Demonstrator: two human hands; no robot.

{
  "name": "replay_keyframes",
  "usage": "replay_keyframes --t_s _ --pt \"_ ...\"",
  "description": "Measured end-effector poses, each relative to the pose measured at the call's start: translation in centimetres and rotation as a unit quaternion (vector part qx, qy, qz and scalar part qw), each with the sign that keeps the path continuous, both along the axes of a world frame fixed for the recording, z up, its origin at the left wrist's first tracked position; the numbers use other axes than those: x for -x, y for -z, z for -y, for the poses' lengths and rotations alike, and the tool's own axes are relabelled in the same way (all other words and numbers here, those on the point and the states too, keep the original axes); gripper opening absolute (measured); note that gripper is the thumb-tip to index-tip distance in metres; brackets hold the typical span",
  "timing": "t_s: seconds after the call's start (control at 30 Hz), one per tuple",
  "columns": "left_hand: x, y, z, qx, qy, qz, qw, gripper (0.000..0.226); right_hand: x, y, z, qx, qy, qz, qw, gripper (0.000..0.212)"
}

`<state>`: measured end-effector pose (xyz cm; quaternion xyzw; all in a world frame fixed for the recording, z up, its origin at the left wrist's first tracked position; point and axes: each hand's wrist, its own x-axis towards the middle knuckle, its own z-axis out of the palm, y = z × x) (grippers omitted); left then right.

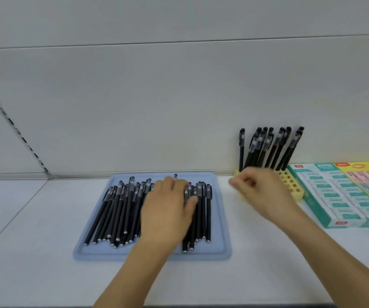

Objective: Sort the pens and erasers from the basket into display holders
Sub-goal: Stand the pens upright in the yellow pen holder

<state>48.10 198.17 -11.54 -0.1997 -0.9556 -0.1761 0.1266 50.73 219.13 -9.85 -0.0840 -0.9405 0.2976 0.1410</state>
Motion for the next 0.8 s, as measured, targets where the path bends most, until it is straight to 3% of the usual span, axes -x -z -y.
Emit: replay_keyframes --t_s 0.1,0.23,0.33,0.43,0.53,0.8 --pt "0.9 0.2 1.6 0.029 -0.068 0.073 0.995 0.050 0.3 0.7 4.2 -0.093 -0.070 0.082 0.990 0.045" --pt "1.8 0.4 1.5 0.022 -0.085 0.138 0.987 0.063 1.6 1.5 6.9 -0.154 -0.037 0.130 0.979 0.058" --pt "2.9 0.1 1.5 0.001 -0.089 0.184 0.979 0.060 2.5 1.6 7.6 -0.100 -0.027 0.161 0.982 0.055" --pt "4.0 -0.5 1.4 0.018 -0.096 0.232 0.968 0.038 3.0 1.8 7.7 0.009 -0.020 0.195 0.981 0.054" --pt "4.7 -1.0 1.0 0.039 -0.101 0.258 0.960 0.047 3.2 2.1 7.6 0.105 -0.011 0.206 0.973 0.048" --pt "4.3 -1.3 -1.1 0.194 -0.113 0.169 0.960 0.049 1.8 1.5 5.6 0.197 -0.028 0.146 0.969 0.036"
